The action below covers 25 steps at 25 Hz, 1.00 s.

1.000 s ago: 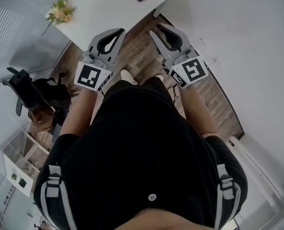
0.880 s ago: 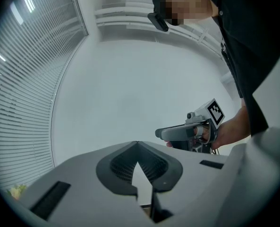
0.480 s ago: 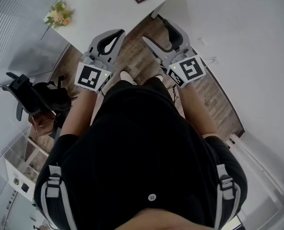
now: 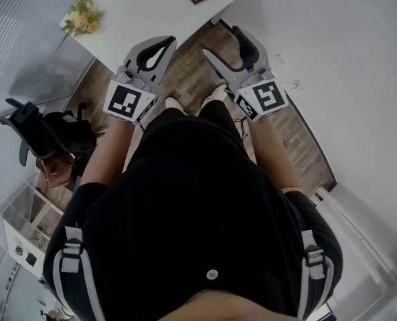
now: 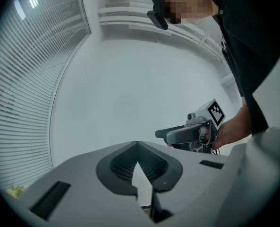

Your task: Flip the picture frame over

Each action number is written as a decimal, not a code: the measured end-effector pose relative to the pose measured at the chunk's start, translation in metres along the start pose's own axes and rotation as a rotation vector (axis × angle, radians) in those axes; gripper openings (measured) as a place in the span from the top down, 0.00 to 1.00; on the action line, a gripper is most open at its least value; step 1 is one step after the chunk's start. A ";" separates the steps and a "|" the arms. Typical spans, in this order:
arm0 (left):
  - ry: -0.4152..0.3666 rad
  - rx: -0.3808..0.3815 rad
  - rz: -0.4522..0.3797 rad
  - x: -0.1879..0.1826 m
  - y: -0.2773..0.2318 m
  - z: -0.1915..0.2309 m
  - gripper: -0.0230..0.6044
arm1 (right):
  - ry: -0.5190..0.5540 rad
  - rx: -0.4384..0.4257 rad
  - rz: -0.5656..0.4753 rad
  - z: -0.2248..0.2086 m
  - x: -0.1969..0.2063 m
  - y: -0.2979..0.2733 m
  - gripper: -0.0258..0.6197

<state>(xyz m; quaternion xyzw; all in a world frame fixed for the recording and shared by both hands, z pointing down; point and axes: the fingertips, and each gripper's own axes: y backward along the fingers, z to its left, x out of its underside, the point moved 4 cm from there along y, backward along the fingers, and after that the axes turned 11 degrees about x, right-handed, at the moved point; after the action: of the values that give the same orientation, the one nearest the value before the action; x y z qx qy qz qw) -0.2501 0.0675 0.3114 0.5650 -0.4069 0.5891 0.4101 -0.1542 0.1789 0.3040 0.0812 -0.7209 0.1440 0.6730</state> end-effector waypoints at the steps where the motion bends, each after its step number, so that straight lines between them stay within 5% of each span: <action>1: -0.001 -0.005 0.009 0.001 -0.002 0.002 0.96 | -0.008 0.000 -0.002 -0.003 0.001 -0.002 0.42; 12: -0.023 -0.074 0.044 -0.004 -0.044 0.027 0.96 | -0.023 -0.071 -0.017 -0.052 -0.004 -0.041 0.42; 25: -0.028 -0.156 0.071 -0.010 -0.150 0.058 0.96 | -0.029 -0.176 -0.002 -0.167 -0.006 -0.091 0.42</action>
<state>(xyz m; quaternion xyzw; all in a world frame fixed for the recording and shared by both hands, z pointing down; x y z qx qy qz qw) -0.0888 0.0622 0.3060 0.5248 -0.4772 0.5616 0.4260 0.0325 0.1455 0.3157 0.0242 -0.7403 0.0783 0.6673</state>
